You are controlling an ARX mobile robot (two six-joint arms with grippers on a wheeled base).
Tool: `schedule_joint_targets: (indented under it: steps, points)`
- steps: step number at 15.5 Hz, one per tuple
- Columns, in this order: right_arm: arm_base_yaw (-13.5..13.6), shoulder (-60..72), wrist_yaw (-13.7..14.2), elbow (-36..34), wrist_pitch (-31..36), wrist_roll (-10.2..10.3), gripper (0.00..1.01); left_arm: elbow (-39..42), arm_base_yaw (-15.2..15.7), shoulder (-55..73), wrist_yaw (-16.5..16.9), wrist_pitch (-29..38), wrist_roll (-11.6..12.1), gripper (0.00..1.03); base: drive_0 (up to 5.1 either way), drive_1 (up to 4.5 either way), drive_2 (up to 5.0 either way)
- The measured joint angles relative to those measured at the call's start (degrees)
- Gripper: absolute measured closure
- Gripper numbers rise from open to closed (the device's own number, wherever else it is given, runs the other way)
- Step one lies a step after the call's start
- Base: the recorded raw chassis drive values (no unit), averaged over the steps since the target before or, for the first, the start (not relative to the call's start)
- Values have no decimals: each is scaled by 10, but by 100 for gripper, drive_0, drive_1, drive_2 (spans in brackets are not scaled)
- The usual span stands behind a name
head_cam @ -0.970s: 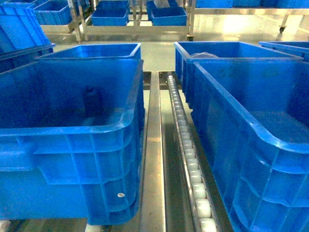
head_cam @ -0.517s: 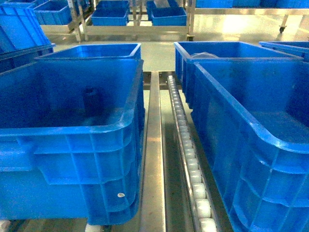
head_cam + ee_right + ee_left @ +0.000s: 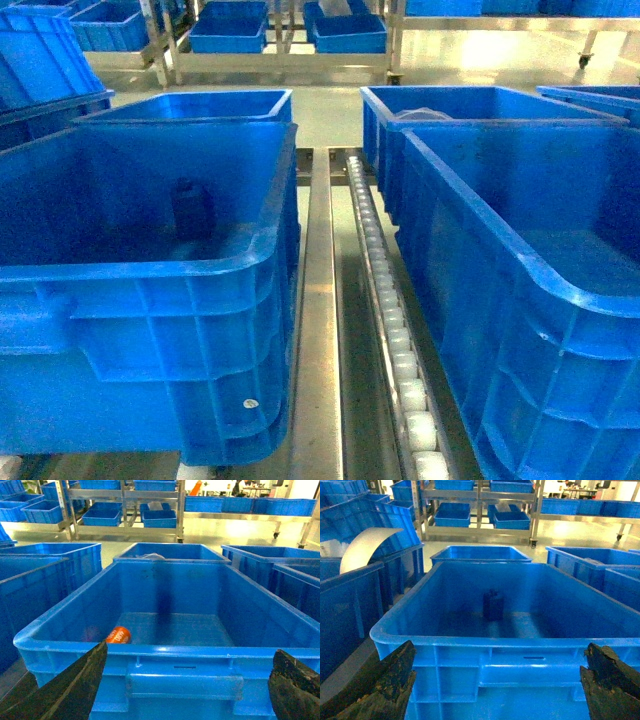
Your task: Sort blue parts and orange caps into right shelf containers
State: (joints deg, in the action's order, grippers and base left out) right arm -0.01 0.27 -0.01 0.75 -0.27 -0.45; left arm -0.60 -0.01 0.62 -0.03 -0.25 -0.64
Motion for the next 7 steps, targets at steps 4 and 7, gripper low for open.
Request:
schedule_joint_targets:
  steps: [4,7]
  points:
    - [0,0,0,0,0,0,3,0,0,0,0,0,0,5,0,0,0]
    - [0,0,0,0,0,0,3,0,0,0,0,0,0,5,0,0,0]
